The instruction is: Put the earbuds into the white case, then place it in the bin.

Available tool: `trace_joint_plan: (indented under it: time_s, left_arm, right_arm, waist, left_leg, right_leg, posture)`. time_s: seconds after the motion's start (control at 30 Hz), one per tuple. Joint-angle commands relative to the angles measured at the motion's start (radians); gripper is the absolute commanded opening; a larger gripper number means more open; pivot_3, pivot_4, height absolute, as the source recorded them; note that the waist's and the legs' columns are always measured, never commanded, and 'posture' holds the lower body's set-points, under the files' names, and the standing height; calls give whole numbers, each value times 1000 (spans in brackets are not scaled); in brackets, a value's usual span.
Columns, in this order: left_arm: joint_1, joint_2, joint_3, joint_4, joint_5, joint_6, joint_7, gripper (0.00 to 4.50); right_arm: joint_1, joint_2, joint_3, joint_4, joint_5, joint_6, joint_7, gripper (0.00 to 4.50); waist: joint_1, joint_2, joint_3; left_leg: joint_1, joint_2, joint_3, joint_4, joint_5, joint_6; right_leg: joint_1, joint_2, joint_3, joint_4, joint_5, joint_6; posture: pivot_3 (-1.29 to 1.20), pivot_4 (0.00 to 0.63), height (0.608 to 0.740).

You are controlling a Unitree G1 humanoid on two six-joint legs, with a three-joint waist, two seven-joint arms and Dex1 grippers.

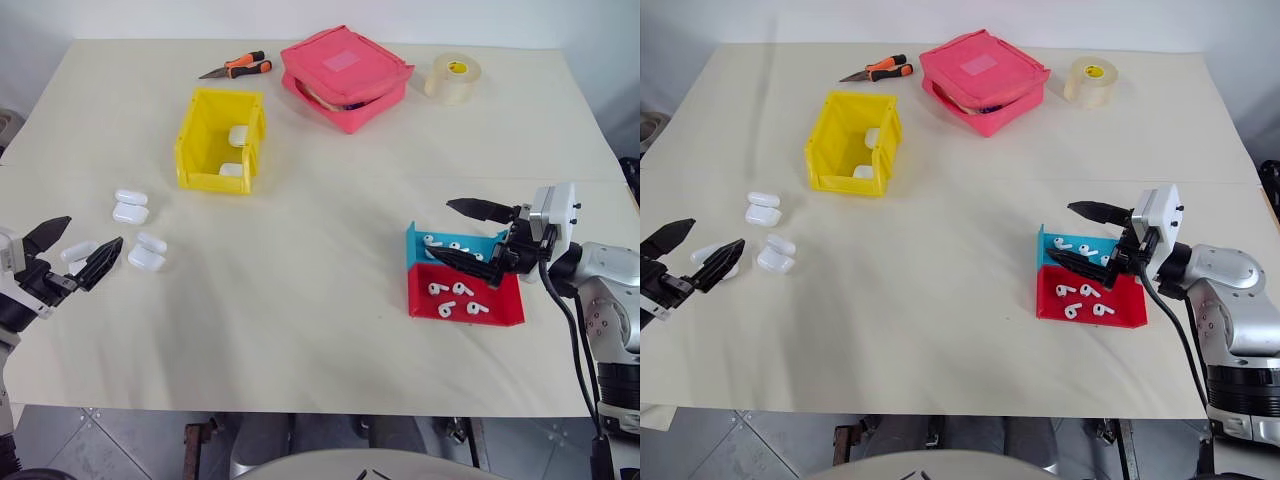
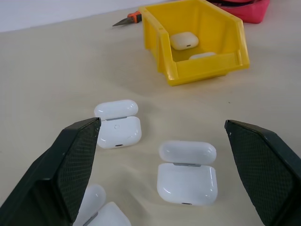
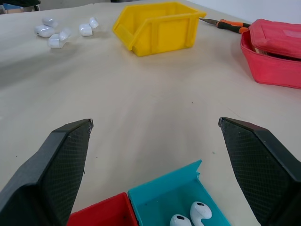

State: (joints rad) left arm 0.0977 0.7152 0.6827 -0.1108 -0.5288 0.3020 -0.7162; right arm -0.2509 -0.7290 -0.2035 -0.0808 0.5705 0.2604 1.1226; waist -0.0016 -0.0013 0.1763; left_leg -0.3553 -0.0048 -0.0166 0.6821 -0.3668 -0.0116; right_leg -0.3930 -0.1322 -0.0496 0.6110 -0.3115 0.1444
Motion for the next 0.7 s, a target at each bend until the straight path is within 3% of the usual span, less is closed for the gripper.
trace_joint_plan:
  time_s: [0.03,0.53,0.7]
  left_arm:
    - [10,5,30,-36,-21,-12,-5,4477]
    - [24,0,39,-60,-17,-15,3,4477]
    - [103,3,99,-137,-28,48,34,4477]
  right_arm:
    - [-18,6,-10,-20,11,-11,0,4500]
    - [-55,13,1,0,13,-2,13,4500]
    - [-131,34,43,72,-4,-19,48,4500]
  waist:
    - [0,0,0]
    - [-1,0,0]
    - [-6,0,0]
  left_leg:
    - [0,0,0,0,0,0]
    - [0,0,0,0,0,0]
    - [0,1,0,0,0,0]
  right_leg:
    - [0,0,0,0,0,0]
    - [0,0,0,0,0,0]
    - [0,0,0,0,0,0]
  posture:
    - [0,150,740]
    - [0,150,740]
    - [0,150,740]
